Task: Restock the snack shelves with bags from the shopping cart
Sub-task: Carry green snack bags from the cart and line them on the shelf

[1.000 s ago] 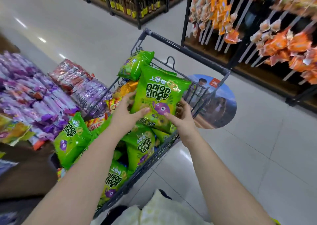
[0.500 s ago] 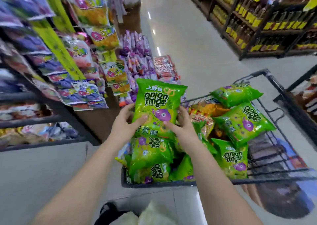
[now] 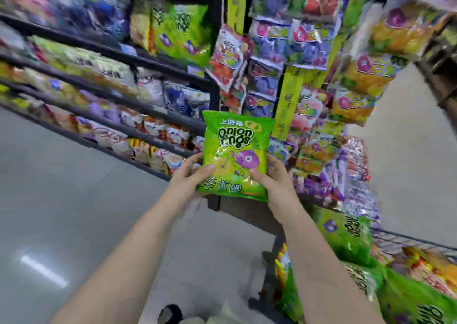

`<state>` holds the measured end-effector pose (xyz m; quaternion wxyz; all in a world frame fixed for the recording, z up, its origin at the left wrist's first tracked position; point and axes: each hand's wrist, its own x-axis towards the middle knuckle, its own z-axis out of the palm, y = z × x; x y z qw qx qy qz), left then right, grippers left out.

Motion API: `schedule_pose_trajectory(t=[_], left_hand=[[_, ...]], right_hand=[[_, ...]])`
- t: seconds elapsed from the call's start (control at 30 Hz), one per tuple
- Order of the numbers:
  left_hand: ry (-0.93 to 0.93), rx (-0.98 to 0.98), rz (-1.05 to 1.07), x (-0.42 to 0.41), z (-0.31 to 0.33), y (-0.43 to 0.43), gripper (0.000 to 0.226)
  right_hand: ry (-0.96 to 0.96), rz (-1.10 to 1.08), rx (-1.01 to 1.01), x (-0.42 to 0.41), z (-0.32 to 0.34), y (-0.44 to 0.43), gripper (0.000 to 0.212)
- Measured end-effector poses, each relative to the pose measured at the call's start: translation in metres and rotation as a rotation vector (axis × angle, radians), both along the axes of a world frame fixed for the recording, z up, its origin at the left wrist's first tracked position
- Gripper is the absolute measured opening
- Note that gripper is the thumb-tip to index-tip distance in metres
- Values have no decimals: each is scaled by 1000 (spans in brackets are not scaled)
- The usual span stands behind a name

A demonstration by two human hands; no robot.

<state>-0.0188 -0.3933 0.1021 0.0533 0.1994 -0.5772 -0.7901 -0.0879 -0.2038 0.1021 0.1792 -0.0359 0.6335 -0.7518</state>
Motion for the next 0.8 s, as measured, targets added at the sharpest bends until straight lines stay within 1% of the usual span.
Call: schedule_pose_trajectory(t=[0.07, 0.1, 0.2, 0.27, 0.3, 0.37, 0.4, 0.53, 0.63, 0.8], left_hand=[[-17, 65, 74, 9, 6, -60, 23], [-18, 84, 103, 13, 8, -91, 24], [-1, 85, 176, 27, 14, -179, 37], [7, 91, 226, 37, 19, -233, 47], [12, 89, 254, 41, 21, -257, 44], [29, 60, 311, 46, 26, -300, 34], [37, 42, 342, 45, 28, -320, 33], [63, -54, 441, 28, 39, -395, 36], [90, -124, 482, 6, 47, -451, 37], [142, -223, 556, -40, 81, -548, 42]], right_hand=[[10, 66, 6, -4, 9, -65, 69], [19, 97, 13, -6, 11, -99, 68], [58, 188, -2, -10, 15, -196, 47], [80, 260, -19, -9, 21, -256, 42], [89, 288, -19, -8, 24, -282, 41], [110, 328, -26, -8, 32, -332, 39], [110, 339, -33, -11, 35, -355, 39], [151, 364, -43, -28, 51, -439, 41], [168, 397, -73, -52, 67, -499, 49], [203, 424, -130, -106, 99, -597, 46]])
